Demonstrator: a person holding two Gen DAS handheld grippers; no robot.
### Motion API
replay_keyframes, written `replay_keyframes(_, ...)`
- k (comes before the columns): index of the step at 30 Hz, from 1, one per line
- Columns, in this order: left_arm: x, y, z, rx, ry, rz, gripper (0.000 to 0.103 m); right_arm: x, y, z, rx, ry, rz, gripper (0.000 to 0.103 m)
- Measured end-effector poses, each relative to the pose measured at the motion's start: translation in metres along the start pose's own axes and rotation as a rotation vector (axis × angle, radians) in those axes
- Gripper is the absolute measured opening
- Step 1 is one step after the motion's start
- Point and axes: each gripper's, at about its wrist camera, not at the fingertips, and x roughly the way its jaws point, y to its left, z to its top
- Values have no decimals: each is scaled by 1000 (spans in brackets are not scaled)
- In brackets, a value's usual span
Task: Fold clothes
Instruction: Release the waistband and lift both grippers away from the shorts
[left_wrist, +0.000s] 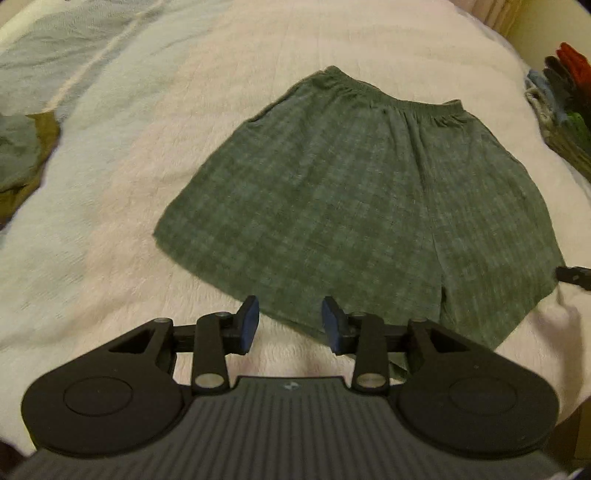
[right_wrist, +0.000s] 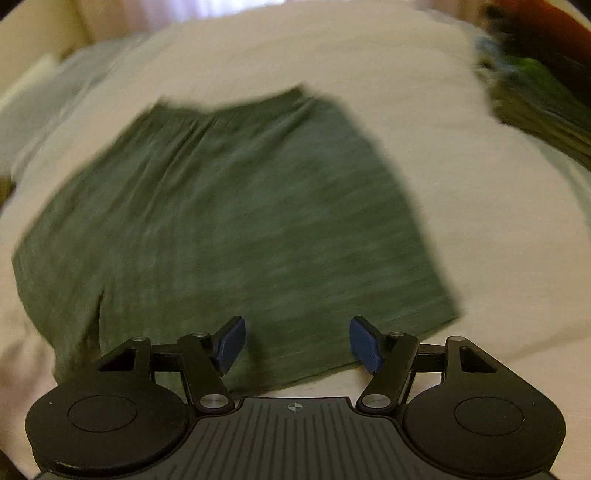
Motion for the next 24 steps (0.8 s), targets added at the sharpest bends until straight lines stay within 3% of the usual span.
replay_keyframes(4,-28,-5,-4,-71,-24,2,35,10,14,-26,-127,125,-54,66)
replay_keyframes(10,-78,9,-21,-103,-12,38,39,-55,-1,-31,-85,235,-39,67)
replay_keyframes(13,-102,12,-25,-90,-7,48,39,-98,4,-29,-16,209,-50,68)
replay_keyframes(16,-125,11,-21,-55,-31,27,40,-133,17,-20,81,150,-34,94)
replay_keyframes(20,-157,12,-10,14,-103,4,42,-163,51,-7,147,73,-20,94)
replay_keyframes(24,-186,27,-9,81,-157,5,55,-184,96,6,208,26,2,94)
